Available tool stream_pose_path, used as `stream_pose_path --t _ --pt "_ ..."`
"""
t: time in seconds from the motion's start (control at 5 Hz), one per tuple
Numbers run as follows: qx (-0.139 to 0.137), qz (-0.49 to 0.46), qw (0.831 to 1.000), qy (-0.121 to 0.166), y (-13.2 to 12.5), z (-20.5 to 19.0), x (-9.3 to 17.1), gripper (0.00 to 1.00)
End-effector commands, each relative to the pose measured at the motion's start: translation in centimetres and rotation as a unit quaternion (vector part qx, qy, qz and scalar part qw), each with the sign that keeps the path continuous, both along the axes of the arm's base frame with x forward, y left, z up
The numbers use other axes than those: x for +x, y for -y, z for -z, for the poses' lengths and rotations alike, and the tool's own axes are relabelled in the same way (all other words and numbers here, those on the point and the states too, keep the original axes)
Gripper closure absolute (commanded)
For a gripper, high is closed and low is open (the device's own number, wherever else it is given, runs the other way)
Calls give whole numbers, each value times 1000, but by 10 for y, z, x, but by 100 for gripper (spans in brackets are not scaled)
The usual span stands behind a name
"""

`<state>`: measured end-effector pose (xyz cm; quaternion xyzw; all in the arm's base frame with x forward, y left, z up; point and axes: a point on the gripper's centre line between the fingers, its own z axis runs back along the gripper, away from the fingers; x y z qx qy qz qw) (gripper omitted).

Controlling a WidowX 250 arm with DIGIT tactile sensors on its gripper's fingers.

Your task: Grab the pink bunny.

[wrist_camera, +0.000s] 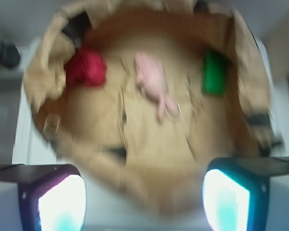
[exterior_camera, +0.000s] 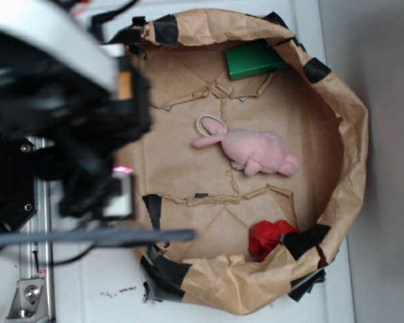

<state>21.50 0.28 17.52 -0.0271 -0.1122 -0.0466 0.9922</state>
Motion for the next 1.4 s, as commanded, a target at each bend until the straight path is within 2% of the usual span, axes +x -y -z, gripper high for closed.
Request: stream_pose_path --t 0.0,0.2,0.4,0.6,0.8,1.0,1.2 --pt "14 25 999 37 -7 61 87 0" --pt "37 117 992 -8 12 95 89 0" --pt "17 195 980 -34 34 110 72 0" --pt "36 181 982 -30 37 137 77 0" --pt "51 164 985 -27 26 146 90 100" --pt "45 154 987 -28 23 138 95 100" --pt "62 122 990 -21 20 100 83 100"
